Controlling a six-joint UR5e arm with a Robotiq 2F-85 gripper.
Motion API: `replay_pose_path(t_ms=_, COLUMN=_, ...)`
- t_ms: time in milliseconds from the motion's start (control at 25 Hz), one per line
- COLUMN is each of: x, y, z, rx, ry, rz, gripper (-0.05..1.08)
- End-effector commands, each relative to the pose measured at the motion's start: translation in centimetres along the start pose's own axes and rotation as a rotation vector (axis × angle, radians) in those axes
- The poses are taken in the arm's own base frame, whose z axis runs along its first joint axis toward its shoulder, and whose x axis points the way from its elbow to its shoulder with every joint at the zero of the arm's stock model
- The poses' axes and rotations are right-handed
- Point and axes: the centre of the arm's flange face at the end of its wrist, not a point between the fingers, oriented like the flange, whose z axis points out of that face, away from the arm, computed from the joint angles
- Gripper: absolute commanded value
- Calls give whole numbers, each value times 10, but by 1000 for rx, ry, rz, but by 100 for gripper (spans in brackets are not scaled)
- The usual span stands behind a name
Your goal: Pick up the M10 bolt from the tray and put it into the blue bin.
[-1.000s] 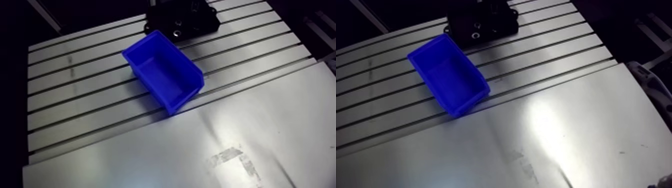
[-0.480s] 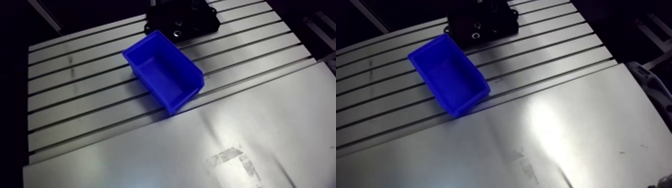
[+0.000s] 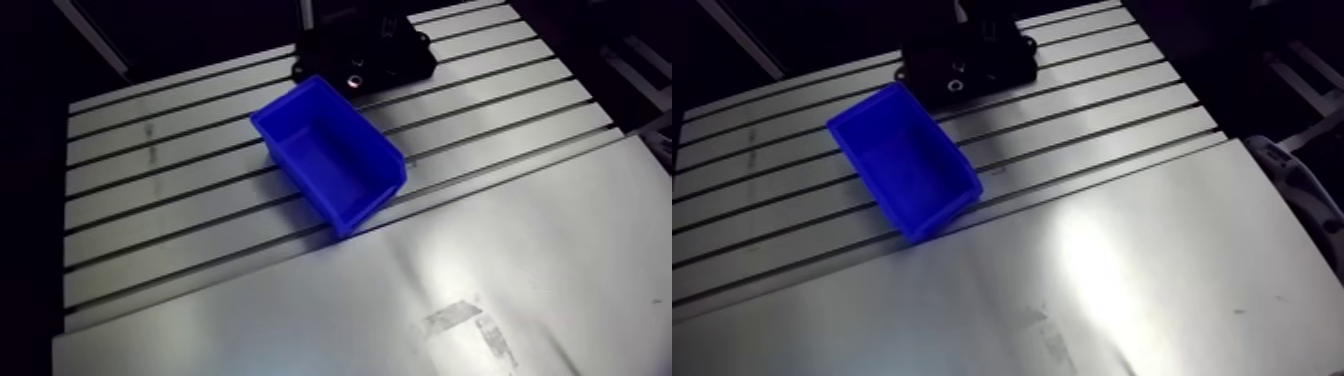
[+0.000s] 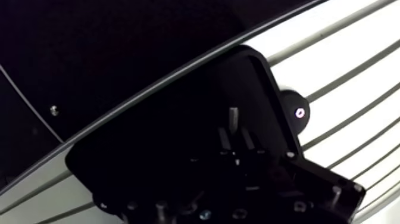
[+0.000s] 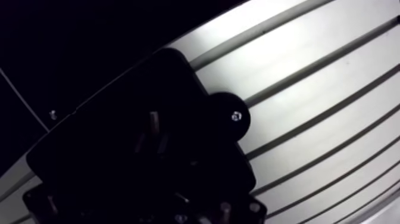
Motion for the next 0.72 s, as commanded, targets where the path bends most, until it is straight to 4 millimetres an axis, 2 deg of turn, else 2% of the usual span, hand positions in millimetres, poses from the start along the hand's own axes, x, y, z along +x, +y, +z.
replay_pose_path(t_ms=40, x=-19, y=2, z=-21, rx=-9, ry=8, rz=-50, gripper=91)
replay_pose_path(t_ms=360, x=-47, y=2, z=-56, rx=-36, ry=8, rz=-155, gripper=100)
replay_pose_path(t_ms=560, x=-63, y=-9, z=-83, rx=-37, ry=16, rz=-277, gripper=101)
replay_pose_path(t_ms=720, x=-76, y=-6, z=-95, rx=-54, ry=22, rz=-366, gripper=101)
